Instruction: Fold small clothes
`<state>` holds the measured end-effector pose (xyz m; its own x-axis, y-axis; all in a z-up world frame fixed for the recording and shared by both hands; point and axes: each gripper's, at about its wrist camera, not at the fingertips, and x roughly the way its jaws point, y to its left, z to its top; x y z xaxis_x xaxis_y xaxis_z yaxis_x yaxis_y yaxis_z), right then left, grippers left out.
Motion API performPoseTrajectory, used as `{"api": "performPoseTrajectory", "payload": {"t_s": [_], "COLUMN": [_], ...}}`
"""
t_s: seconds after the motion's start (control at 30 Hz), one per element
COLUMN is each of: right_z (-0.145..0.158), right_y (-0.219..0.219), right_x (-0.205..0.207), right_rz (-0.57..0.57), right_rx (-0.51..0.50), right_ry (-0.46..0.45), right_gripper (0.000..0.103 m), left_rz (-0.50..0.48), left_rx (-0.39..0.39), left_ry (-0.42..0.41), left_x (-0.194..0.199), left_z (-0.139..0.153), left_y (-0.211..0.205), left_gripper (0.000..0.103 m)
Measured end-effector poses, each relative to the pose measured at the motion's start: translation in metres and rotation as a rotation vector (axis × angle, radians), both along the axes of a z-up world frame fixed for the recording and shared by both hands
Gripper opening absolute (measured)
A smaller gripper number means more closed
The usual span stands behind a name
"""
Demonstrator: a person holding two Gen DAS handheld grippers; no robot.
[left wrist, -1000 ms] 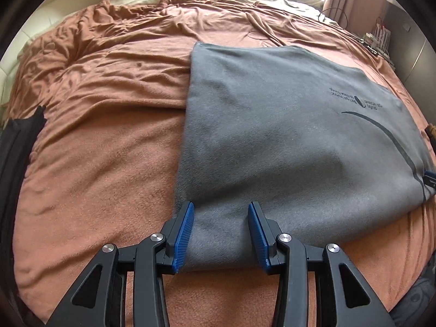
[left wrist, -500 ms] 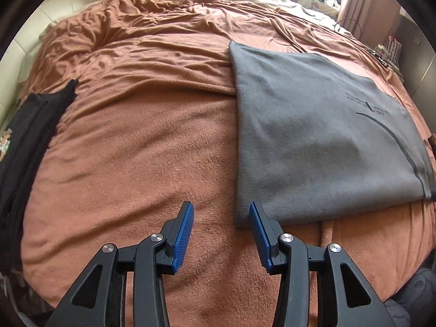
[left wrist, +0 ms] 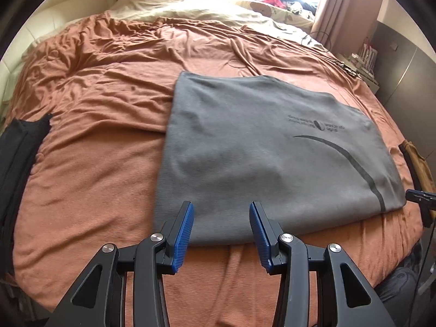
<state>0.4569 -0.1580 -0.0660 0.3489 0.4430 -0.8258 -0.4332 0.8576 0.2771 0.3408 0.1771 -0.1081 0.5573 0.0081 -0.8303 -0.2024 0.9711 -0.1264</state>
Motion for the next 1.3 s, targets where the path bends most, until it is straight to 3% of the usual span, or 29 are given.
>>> {"api": "performPoseTrajectory", "payload": {"t_s": [0.3, 0.47, 0.57, 0.93, 1.17, 1.3], "right_z": [-0.021, -0.037, -0.044, -0.064, -0.067, -0.056], "right_y": [0.042, 0.070, 0.086, 0.137, 0.157, 0.166], "right_x": [0.013, 0.013, 0.013, 0.012, 0.004, 0.002], "right_rz": [-0.031, -0.017, 0.003, 0.062, 0.071, 0.084], "right_rx": [0.057, 0.104, 0.094, 0.013, -0.080, -0.033], "right_ry": [0.054, 0.064, 0.064, 0.020, 0.007, -0.025], "right_gripper": [0.038, 0.038, 0.035, 0.032, 0.029, 0.028], "left_rz": [-0.089, -0.088, -0.068, -0.038, 0.103, 0.183], "left_rx": [-0.013, -0.011, -0.040, -0.151, -0.205, -0.230], "left_ry": [0.049, 0.107, 0.175, 0.098, 0.024, -0.002], "left_x": [0.025, 0.036, 0.037, 0.013, -0.014, -0.026], "left_z": [-0.023, -0.046, -0.066, -0.044, -0.031, -0.026], "left_y": [-0.057, -0.063, -0.059, -0.027, 0.023, 0.050], "left_gripper": [0.044, 0.043, 0.038, 0.038, 0.038, 0.038]}}
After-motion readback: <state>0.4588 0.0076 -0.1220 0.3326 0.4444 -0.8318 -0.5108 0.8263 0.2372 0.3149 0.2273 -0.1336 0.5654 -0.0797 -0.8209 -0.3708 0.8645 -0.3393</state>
